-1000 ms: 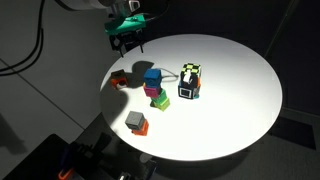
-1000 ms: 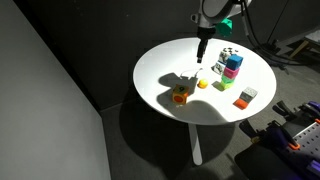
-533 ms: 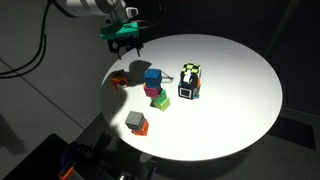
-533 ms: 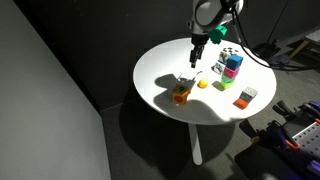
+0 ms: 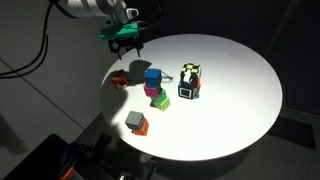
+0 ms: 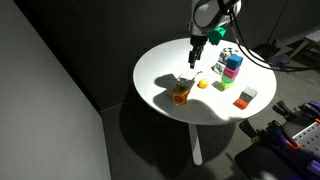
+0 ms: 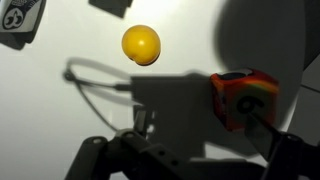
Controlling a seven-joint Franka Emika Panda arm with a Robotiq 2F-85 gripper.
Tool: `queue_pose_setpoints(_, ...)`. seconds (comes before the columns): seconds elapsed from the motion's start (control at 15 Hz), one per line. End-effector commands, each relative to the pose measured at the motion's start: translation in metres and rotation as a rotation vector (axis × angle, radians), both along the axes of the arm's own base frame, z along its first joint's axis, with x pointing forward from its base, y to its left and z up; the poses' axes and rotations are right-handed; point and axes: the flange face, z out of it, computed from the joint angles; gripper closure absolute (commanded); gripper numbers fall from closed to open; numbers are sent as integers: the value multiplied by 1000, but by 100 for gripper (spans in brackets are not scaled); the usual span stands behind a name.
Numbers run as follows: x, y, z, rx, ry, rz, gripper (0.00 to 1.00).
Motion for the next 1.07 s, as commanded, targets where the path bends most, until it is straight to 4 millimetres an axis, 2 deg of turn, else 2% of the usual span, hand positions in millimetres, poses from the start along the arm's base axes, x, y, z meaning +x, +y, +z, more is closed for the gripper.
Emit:
queue_pose_setpoints(0.0, 0, 0, 0, 0, 1, 0, 0)
queue_pose_setpoints(0.6, 4, 9, -4, 4, -4, 19, 0)
queue_pose_setpoints(1.0, 1, 32, -10, 1, 7, 58, 0)
